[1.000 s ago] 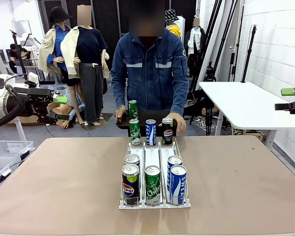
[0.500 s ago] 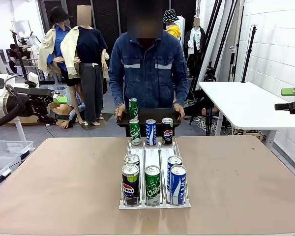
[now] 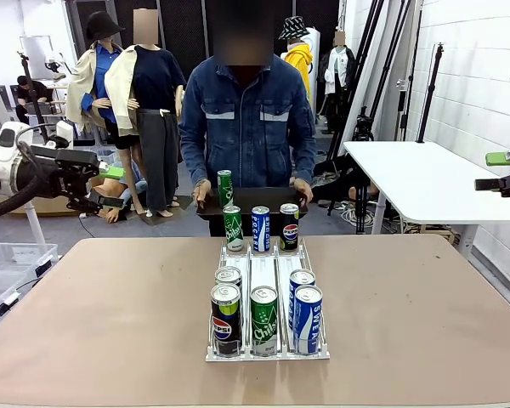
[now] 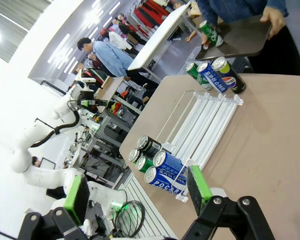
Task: Retrieve and hand over the desired beverage to the person.
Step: Pick up another can of the same type that the person held from the Automatic Can Dispenser.
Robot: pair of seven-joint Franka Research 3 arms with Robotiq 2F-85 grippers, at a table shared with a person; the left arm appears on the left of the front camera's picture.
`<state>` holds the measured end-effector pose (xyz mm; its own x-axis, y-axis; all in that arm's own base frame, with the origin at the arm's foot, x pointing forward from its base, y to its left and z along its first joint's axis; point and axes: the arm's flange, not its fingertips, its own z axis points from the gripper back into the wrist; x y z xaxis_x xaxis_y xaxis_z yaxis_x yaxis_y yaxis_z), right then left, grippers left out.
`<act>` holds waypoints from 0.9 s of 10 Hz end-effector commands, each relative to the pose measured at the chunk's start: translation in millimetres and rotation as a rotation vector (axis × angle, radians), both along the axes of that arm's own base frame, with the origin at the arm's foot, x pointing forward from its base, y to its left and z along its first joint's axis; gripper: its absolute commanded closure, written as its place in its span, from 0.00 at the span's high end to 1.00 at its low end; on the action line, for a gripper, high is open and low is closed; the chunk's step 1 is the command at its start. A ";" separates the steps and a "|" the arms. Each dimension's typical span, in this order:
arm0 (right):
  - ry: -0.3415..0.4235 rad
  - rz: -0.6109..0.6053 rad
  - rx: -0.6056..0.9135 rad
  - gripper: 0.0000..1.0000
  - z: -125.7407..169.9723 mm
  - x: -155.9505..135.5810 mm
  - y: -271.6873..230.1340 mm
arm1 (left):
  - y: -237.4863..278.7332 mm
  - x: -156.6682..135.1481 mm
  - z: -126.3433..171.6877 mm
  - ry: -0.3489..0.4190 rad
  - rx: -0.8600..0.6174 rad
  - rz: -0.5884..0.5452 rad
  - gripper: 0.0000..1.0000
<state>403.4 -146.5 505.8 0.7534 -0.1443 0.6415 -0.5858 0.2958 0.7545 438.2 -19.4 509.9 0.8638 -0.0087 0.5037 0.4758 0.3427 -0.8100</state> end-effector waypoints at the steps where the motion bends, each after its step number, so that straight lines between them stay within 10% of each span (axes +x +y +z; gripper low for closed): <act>1: -0.007 0.004 0.012 1.00 0.7 -0.1 0.1 | -22.6 -19.0 17.0 0.018 0.120 0.006 1.00; 9: -0.007 0.004 0.012 1.00 0.7 -0.1 0.1 | -182.1 -49.1 46.3 0.074 0.624 -0.012 1.00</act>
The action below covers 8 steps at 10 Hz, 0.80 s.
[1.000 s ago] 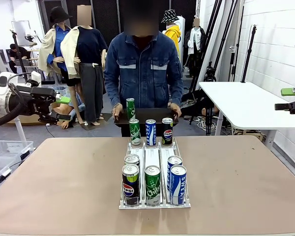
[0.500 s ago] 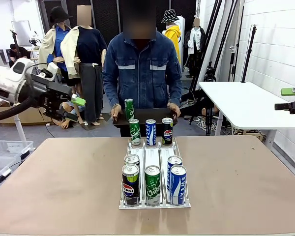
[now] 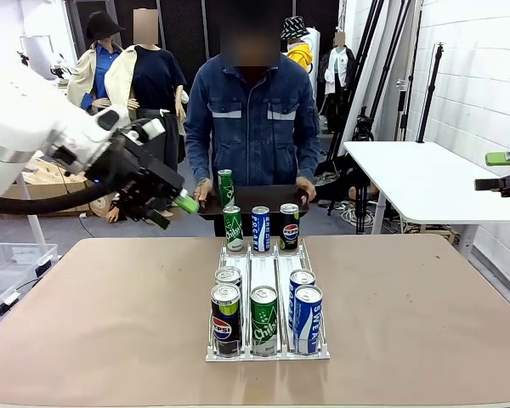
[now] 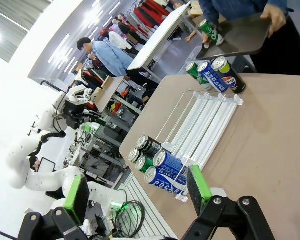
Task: Retrieve and hand over the desired beverage to the person.
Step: Pick up another can of the same type that the person held from the Automatic Can Dispenser.
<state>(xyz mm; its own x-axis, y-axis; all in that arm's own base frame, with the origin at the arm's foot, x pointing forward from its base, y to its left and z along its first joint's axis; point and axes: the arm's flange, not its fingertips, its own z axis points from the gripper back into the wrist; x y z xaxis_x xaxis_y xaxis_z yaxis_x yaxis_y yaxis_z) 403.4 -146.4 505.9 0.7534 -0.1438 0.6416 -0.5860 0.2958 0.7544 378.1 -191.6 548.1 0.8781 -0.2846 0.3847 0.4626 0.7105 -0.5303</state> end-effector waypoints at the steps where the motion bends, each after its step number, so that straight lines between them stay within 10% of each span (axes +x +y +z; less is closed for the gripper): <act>1: -0.007 0.004 0.012 1.00 0.6 -0.1 0.0 | -31.6 12.7 11.7 0.032 0.134 -0.009 1.00; 8: -0.007 0.004 0.012 1.00 0.6 -0.1 0.0 | -127.6 14.1 -3.0 0.059 0.463 -0.002 1.00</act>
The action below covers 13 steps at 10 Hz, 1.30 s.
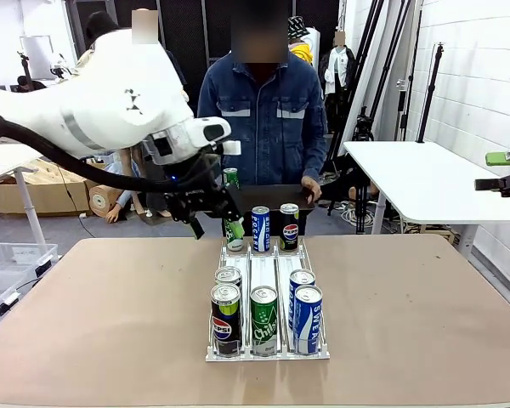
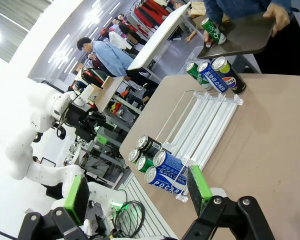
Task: Retrieve and hand over the desired beverage to the person.
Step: Pick up another can of the same type that the person held from the Automatic Can Dispenser.
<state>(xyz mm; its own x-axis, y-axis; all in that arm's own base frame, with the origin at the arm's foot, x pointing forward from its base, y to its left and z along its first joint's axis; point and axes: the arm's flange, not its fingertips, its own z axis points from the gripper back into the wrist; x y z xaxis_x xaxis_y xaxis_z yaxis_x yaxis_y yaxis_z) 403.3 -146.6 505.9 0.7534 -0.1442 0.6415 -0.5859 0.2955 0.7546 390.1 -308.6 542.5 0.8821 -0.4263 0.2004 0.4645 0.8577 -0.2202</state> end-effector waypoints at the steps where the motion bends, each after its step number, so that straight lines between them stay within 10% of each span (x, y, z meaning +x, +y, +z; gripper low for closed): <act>1: -0.007 0.004 0.012 1.00 0.6 0.0 0.2 | -18.5 1.3 -6.1 0.022 0.087 0.024 1.00; 13: -0.007 0.004 0.012 1.00 0.6 0.0 0.2 | -45.1 6.1 -78.3 0.081 0.247 0.099 1.00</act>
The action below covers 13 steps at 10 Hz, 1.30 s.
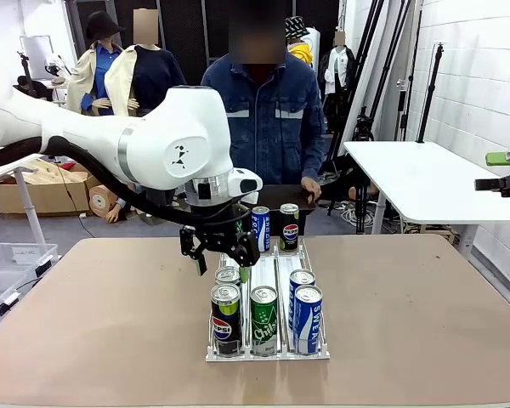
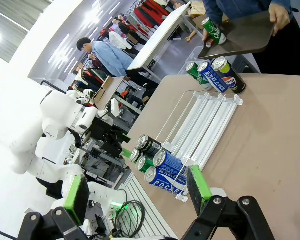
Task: Retrieve and hand over the desired beverage to the person.
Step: Pick up another can of the same type that the person held from the Automatic Can Dispenser.
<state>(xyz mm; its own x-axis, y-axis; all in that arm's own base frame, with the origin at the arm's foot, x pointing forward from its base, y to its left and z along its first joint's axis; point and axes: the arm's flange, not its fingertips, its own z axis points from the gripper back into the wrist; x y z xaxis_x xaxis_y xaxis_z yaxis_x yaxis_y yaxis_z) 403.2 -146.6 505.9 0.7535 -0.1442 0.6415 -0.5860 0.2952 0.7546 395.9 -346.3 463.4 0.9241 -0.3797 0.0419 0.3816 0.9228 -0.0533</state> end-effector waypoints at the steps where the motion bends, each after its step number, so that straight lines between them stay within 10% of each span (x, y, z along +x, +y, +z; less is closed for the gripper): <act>1: -0.007 0.004 0.012 1.00 0.6 0.1 0.2 | -9.4 -0.8 -4.2 0.019 0.035 0.017 1.00; 13: -0.007 0.004 0.012 1.00 0.6 0.1 0.2 | -13.6 3.3 -44.7 0.051 0.078 0.054 1.00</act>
